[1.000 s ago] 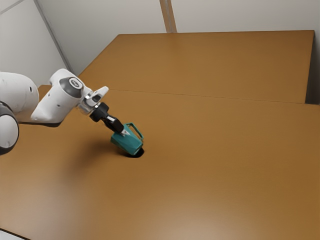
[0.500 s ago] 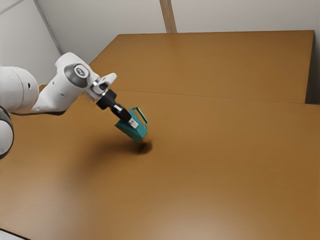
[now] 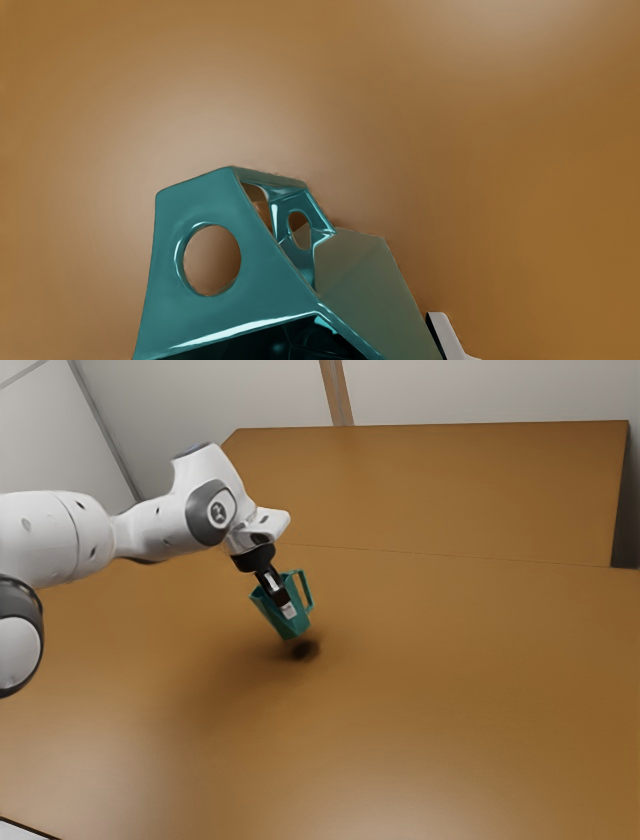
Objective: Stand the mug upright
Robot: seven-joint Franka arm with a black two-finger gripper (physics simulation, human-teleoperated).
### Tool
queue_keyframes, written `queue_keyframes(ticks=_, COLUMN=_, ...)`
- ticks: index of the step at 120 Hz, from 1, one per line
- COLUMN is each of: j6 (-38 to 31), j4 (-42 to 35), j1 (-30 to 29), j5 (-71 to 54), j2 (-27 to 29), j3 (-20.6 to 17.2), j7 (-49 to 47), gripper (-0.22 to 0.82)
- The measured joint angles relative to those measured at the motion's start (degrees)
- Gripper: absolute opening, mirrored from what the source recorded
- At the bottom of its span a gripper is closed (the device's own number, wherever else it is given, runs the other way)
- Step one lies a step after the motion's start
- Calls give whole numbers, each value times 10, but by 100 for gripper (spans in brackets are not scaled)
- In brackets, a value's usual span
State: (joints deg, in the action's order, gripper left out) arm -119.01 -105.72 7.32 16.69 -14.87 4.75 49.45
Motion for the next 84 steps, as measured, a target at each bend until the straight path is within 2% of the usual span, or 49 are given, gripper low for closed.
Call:
queue_keyframes(ticks=39, j6=-23, j4=20, j1=17, j5=-144, j2=-18, j3=-3, j7=-58, gripper=-18)
queue_keyframes(ticks=84, j6=-30, j4=31, j1=13, j5=-171, j2=-67, j3=-5, j7=-97, gripper=-18)
